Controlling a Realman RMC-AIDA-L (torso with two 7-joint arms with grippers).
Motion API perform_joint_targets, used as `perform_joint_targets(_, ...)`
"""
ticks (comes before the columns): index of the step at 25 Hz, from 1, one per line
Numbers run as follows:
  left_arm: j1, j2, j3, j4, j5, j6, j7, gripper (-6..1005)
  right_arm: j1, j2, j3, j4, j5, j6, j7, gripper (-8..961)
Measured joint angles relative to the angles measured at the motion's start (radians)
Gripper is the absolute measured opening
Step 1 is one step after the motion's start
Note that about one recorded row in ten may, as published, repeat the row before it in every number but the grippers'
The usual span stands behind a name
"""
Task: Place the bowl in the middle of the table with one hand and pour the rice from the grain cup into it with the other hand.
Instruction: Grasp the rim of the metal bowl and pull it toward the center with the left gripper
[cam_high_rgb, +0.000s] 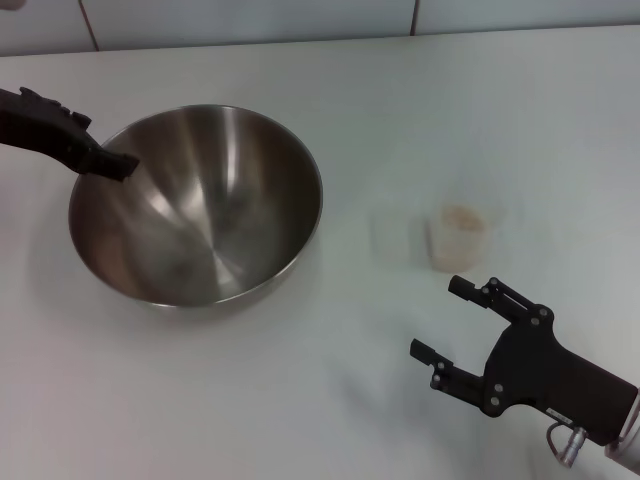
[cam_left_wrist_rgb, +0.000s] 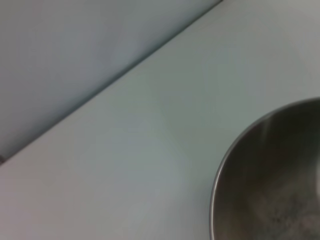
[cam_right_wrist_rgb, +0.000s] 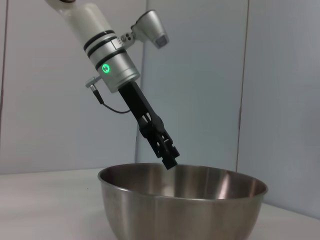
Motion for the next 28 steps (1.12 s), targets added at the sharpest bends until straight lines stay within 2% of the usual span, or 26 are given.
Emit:
perform_joint_targets(9, -0.067, 0.000, 0.004, -0.164, 0.062, -0.080, 0.006, 823, 0.002, 0.000, 0.004, -0.002, 0.000, -0.002, 0.000, 785)
perform_joint_targets(18, -0.083, -0.001, 0.009, -0.194, 0.095, -0.105, 0.005, 815, -0.004, 0.000, 0.005, -0.002, 0.000, -0.003, 0.000, 785)
perform_joint_targets(24, -0.098, 0.004, 0.017, -0.235, 0.097, -0.091, 0.023, 743, -0.002, 0.000, 0.002, -0.001, 0.000, 0.000, 0.000, 784)
perform_joint_targets(27, -0.103, 0.003, 0.019, -0.240, 0.099, -0.089, 0.032, 535, 0.000, 0.000, 0.000, 0.000, 0.000, 0.001, 0.000, 784)
perform_joint_targets(28, -0.103, 0.003, 0.019, -0.240, 0.099, -0.089, 0.032, 516, 0.001, 0.000, 0.000, 0.000, 0.000, 0.001, 0.000, 784)
